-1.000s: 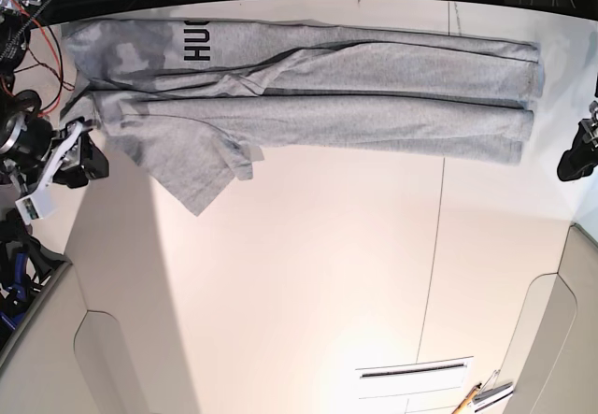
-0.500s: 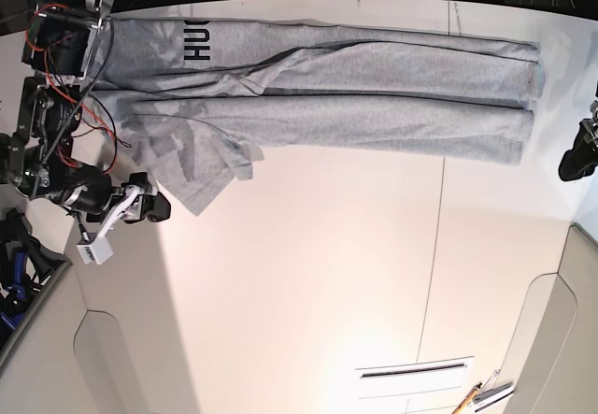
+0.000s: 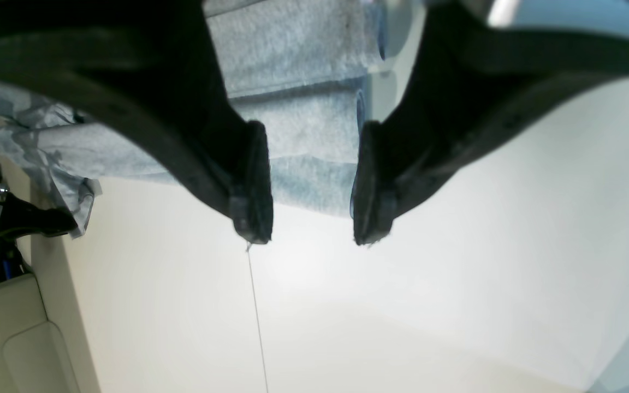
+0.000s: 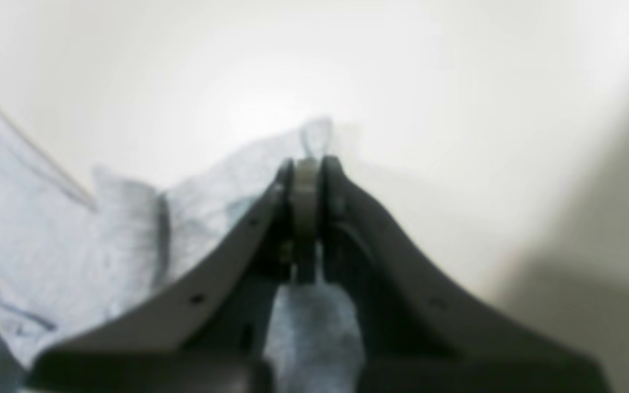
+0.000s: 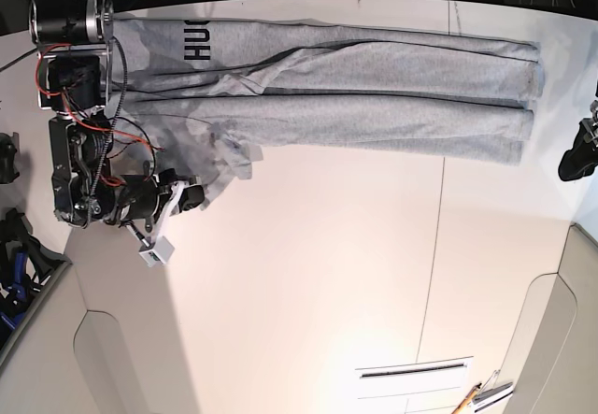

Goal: Fold the T-shirt properly
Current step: 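Release the left gripper and tuck the sleeve with the right gripper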

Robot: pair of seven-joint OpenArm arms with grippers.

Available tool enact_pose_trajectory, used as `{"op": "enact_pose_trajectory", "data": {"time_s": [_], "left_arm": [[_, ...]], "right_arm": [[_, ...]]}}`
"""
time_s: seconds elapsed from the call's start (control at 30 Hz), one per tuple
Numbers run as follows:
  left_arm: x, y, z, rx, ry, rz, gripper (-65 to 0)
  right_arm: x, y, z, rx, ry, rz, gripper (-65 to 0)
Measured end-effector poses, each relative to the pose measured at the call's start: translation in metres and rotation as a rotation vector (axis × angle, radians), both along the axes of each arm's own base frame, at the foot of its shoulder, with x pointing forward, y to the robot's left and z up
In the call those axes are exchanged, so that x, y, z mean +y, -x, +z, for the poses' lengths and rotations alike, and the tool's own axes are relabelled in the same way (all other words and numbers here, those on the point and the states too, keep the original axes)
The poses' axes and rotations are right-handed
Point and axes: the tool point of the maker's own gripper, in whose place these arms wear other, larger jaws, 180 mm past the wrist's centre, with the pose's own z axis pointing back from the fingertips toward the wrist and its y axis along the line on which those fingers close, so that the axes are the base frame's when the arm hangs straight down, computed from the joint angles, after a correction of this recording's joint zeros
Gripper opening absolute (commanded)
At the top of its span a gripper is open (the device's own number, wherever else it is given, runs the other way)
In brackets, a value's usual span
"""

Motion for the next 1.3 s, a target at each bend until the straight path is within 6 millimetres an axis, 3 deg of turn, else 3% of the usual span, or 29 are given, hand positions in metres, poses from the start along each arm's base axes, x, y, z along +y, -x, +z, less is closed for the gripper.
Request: {"op": "enact_pose_trajectory", "data": {"time_s": [0.2, 0.37, 0.43, 0.6, 0.7, 0.8, 0.9, 1.07, 1.1, 1.17, 1.2, 1.23, 1.3], "left_arm": [[0.000, 0.000, 0.000, 0.000, 0.000, 0.000, -37.3], [-0.001, 0.001, -0.003, 0.009, -0.003, 0.002, -37.3], [-0.002, 0.002, -0.007, 0.016, -0.002, 0.004, -37.3], [-0.004, 0.004, -0.012, 0.027, 0.002, 0.007, -37.3], [-0.004, 0.003, -0.011, 0.021, 0.004, 0.009, -37.3], [-0.004, 0.003, -0.011, 0.023, 0.003, 0.009, -37.3], [-0.004, 0.003, -0.011, 0.023, 0.003, 0.009, -37.3], [-0.004, 0.003, -0.011, 0.023, 0.003, 0.009, -37.3], [-0.004, 0.003, -0.011, 0.021, 0.004, 0.009, -37.3], [-0.004, 0.003, -0.011, 0.021, 0.004, 0.009, -37.3], [-0.004, 0.003, -0.011, 0.021, 0.004, 0.009, -37.3], [-0.004, 0.003, -0.011, 0.021, 0.004, 0.009, -37.3], [-0.004, 0.003, -0.011, 0.020, 0.005, 0.009, -37.3]], "right_arm": [[-0.004, 0.012, 0.013, 0.003, 0.085, 0.059, -65.0], [0.016, 0.020, 0.056, -0.168, 0.081, 0.120, -65.0], [0.024, 0.036, 0.065, -0.219, 0.081, 0.145, -65.0], [0.053, 0.112, 0.057, -0.196, 0.054, 0.192, -65.0], [0.081, 0.140, 0.070, -0.222, -0.036, 0.189, -65.0], [0.093, 0.164, 0.074, -0.205, -0.075, 0.181, -65.0], [0.093, 0.178, 0.070, -0.179, -0.078, 0.179, -65.0], [0.093, 0.184, 0.067, -0.163, -0.082, 0.175, -65.0], [0.093, 0.185, 0.067, -0.163, -0.082, 0.175, -62.4], [0.094, 0.183, 0.068, -0.170, -0.089, 0.173, -44.1], [0.096, 0.182, 0.070, -0.180, -0.100, 0.169, -37.9], [0.097, 0.182, 0.072, -0.183, -0.114, 0.168, -34.8], [0.100, 0.182, 0.074, -0.182, -0.131, 0.169, -34.6]]}}
